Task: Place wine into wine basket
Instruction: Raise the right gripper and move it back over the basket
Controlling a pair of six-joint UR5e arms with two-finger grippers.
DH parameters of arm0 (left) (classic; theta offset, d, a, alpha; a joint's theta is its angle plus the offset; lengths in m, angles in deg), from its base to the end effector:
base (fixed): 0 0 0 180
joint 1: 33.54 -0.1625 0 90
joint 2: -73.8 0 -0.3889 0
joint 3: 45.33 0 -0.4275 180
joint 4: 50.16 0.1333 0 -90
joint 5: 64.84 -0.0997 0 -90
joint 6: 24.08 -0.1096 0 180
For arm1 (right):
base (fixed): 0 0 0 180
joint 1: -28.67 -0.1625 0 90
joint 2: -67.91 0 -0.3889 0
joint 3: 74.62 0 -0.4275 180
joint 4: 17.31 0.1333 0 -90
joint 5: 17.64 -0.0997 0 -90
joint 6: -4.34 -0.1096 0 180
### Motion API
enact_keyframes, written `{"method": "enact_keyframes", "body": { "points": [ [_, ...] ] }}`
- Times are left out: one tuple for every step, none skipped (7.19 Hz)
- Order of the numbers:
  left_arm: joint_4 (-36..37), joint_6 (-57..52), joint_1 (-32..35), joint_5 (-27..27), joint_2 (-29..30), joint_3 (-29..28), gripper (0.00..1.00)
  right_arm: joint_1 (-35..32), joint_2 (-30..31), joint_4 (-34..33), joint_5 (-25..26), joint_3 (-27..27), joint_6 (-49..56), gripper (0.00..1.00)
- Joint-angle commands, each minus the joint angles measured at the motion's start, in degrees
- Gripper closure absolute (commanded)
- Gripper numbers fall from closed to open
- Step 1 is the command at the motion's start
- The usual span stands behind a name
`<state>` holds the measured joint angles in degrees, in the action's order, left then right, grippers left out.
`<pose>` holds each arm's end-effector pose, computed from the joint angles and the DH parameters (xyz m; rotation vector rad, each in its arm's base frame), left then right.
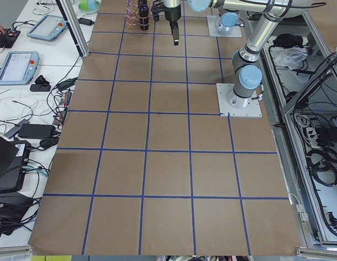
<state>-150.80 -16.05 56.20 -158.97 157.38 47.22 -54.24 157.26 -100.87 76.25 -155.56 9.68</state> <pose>-0.1233 -0.4697 0.4575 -0.2145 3.0494 0.1729 0.0594 -0.5422 0.5080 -0.0487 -3.0697 0.0412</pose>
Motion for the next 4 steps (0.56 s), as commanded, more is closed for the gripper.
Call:
{"method": "enact_keyframes", "body": {
  "points": [
    [0.09,-0.03,0.00,0.00,0.00,0.00,0.00,-3.55,1.35,0.50,-0.82,-0.97,-6.30,0.00],
    [0.09,-0.03,0.00,0.00,0.00,0.00,0.00,-6.10,1.01,0.33,-0.81,-2.71,-11.27,0.00],
    [0.09,-0.03,0.00,0.00,0.00,0.00,0.00,-9.52,1.26,-1.85,-0.64,-5.52,-15.50,0.00],
    [0.00,-0.03,0.00,0.00,0.00,0.00,0.00,-10.60,1.35,-3.35,-0.64,-6.24,-16.41,0.00]
  ]
}}
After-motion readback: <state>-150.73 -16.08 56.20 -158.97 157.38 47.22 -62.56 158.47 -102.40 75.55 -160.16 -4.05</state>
